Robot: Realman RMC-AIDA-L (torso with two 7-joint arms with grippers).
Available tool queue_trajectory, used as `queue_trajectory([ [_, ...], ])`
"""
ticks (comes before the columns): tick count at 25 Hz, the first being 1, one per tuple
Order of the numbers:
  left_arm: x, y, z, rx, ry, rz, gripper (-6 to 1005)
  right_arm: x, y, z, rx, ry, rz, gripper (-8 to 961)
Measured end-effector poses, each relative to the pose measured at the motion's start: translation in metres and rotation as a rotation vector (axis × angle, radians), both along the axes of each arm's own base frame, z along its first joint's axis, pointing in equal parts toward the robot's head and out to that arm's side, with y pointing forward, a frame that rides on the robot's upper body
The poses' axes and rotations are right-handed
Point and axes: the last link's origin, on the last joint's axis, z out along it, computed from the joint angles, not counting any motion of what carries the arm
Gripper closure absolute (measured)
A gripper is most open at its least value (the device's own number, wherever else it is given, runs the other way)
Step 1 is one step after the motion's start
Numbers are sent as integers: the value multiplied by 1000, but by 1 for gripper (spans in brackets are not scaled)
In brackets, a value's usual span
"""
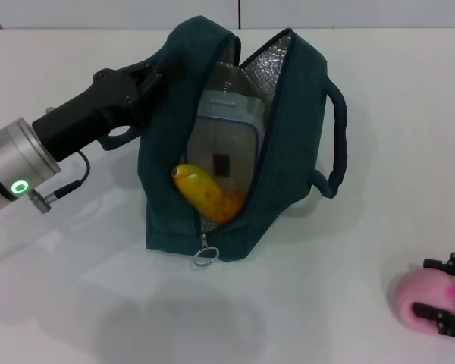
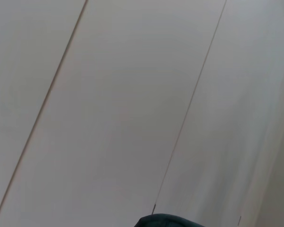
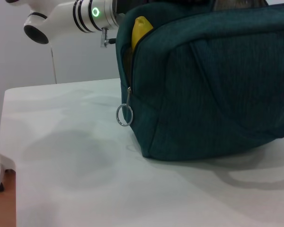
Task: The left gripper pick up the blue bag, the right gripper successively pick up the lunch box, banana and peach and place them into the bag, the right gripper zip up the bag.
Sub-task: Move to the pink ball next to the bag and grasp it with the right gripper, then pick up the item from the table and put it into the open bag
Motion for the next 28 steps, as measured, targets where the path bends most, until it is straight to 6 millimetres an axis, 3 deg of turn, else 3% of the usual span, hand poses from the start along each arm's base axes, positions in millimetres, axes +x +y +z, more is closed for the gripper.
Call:
queue_trajectory([
  [4,0,0,0,2,-1,1,894,0,1,2,6,3,3,312],
  [9,0,0,0,3,2,-1,891,-4,2,8,42,36,16,539],
  [18,0,-1,-1,10,7,-10,886,-45,8,41,270,352,162,613],
  [24,0,-2,-2,20,15,-17,882,-100,49,43,219,573,241,651],
  [28,1,-2,-3,30,19,-26,880,-147,94,41,56,651,210,693],
])
